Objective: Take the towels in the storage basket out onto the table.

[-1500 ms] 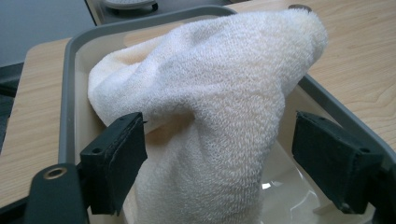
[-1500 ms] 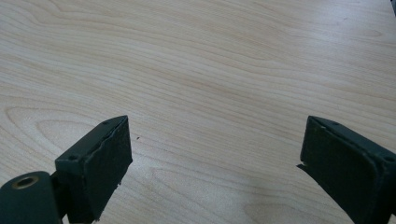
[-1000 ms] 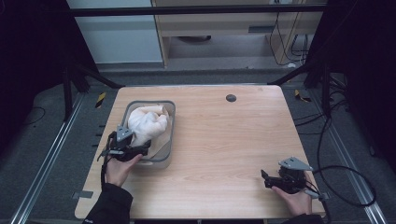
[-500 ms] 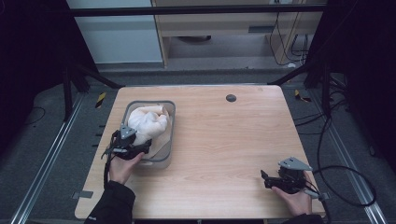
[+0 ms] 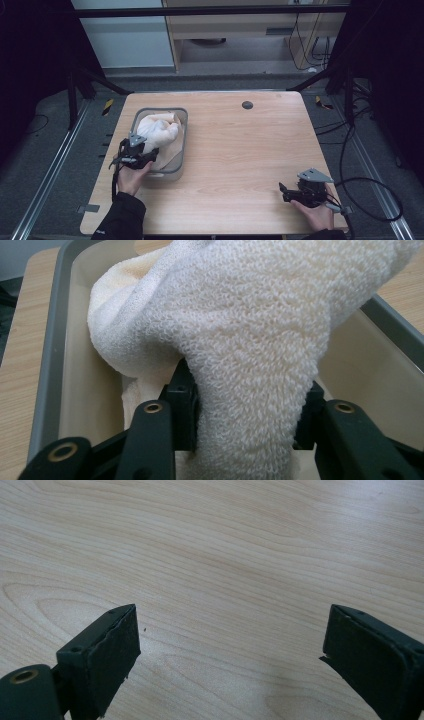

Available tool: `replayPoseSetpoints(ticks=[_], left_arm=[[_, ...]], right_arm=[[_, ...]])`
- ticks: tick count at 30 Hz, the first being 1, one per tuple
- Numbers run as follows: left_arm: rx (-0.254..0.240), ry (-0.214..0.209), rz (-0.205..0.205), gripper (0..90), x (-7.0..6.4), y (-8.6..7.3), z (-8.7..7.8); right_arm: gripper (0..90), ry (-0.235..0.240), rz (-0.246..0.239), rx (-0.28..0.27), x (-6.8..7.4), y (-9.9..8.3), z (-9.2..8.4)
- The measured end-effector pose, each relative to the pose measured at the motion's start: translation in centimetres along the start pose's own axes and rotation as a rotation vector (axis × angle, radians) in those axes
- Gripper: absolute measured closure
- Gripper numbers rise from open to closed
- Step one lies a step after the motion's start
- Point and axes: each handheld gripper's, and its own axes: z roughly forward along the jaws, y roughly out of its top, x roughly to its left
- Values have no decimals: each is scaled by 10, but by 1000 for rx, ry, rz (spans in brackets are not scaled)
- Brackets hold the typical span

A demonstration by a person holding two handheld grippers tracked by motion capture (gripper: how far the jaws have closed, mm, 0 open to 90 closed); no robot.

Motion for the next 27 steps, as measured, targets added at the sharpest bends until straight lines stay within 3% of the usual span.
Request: replayPoseSetpoints(ticks=[7, 13, 27], left_arm=[[-22, 3, -37, 634, 4, 2, -6], [-52, 6, -43, 644, 4, 5, -13], [-146, -7, -55, 652, 8, 21, -48]], right_arm=[[80, -3, -5, 1, -1, 0, 0], [80, -4, -4, 2, 0, 0, 0], [79, -7, -6, 3, 0, 0, 0]])
